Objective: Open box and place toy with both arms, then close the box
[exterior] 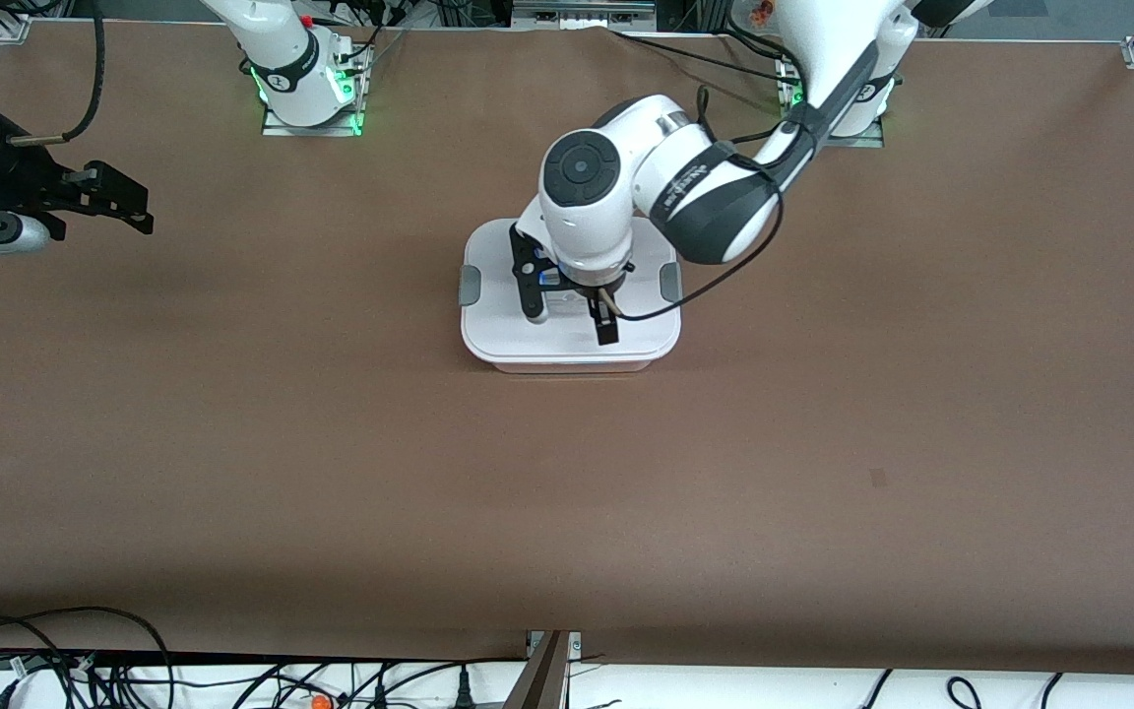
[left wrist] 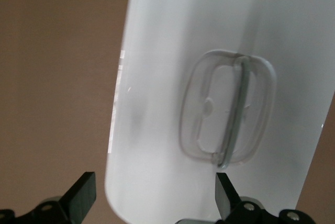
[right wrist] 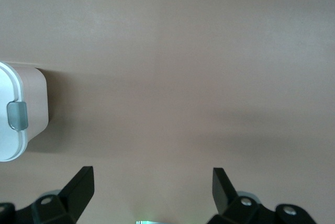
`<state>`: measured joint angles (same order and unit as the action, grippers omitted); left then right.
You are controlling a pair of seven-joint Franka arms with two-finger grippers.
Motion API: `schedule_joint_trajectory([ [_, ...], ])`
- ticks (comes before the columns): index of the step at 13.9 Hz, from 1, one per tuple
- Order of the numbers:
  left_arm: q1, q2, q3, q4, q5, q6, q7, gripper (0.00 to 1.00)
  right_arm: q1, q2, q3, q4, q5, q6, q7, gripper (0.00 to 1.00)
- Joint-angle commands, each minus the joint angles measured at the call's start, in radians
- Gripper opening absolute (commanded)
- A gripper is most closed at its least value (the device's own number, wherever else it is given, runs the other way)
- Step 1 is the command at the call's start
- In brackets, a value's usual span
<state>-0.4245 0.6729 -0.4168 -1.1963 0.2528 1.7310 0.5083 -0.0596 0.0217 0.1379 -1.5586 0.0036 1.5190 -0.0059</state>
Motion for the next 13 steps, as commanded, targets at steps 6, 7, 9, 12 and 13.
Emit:
schedule_joint_trajectory([
  [6,0.194,-0.038,-0.002,0.073,-0.027,-0.077,0.001,1.00,0.000,0.006,0.003,0.015,-0.013,-0.017,0.003,1.00],
  [7,0.225,-0.058,0.003,0.076,-0.030,-0.079,-0.001,1.00,0.000,0.006,0.003,0.015,-0.013,-0.017,0.003,1.00],
  [9,0.276,-0.119,0.051,0.067,-0.041,-0.077,-0.004,1.00,0.000,0.006,0.003,0.015,-0.013,-0.017,0.003,1.00],
  [12,0.285,-0.186,0.150,0.063,-0.043,-0.076,0.003,1.00,0.000,0.006,0.002,0.015,-0.013,-0.017,0.001,1.00],
  [13,0.297,-0.220,0.154,0.060,-0.038,-0.076,0.003,1.00,0.000,0.006,0.002,0.015,-0.013,-0.017,0.001,1.00],
])
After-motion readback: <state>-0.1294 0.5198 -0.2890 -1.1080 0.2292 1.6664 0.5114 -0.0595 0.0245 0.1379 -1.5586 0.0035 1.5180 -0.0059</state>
